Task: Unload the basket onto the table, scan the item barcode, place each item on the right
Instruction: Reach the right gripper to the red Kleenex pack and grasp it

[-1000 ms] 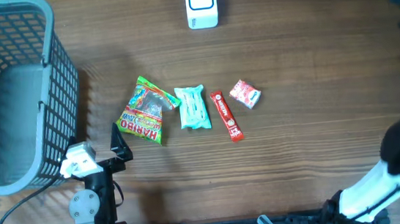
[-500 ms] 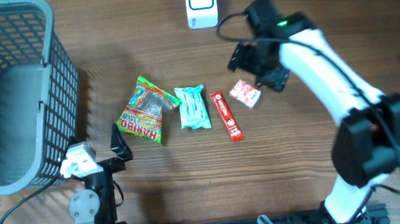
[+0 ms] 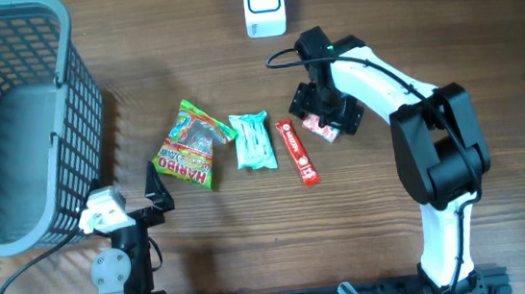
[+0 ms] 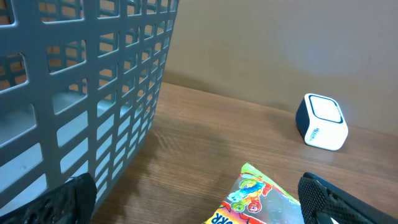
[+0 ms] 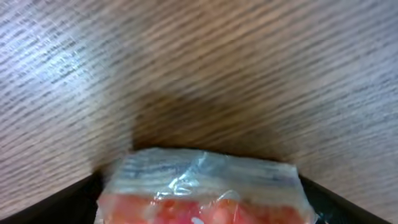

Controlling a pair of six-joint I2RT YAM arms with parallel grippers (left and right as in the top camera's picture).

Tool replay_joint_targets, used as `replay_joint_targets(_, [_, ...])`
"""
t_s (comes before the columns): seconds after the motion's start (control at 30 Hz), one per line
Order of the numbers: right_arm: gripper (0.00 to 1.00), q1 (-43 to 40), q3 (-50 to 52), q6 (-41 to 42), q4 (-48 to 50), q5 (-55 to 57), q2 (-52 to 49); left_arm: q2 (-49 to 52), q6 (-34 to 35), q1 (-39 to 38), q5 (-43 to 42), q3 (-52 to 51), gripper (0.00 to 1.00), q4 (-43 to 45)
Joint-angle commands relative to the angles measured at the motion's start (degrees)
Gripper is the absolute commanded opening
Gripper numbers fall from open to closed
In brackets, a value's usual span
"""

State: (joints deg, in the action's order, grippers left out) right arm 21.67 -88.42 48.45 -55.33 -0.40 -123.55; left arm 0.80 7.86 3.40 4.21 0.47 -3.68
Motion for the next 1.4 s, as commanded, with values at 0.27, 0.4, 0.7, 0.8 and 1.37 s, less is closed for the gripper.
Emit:
replay_joint_targets(0.27, [0.71,-0.59,-1.31,-6.47,-2.71,7.02,-1.77,-0.46,0.09,0.09,0.55,-0.15,1.0,-0.02])
replay_joint_targets(0.4, [0.6,-0.68,-7.3,-6.47,-10.54,6.93,-1.07,-0.46,0.09,0.09,0.55,-0.15,1.0,-0.02])
replay_joint_targets(0.7, [0.6,-0.68,-20.59,-12.24,-29.0,-0.98,-0.55,-0.46,0.09,0.09,0.55,-0.15,1.0,-0.02])
replay_joint_targets(0.8, [0.6,-0.68,-24.09,-16.76,-33.33,-9.22,-0.55,-0.46,0.09,0.09,0.55,-0.15,1.0,-0.02])
replay_joint_targets(1.37, [0.59,-0.63,-24.39,-24.46,-36.85,-29.77,-0.2,-0.46,0.09,0.09,0.55,-0.15,1.0,-0.02])
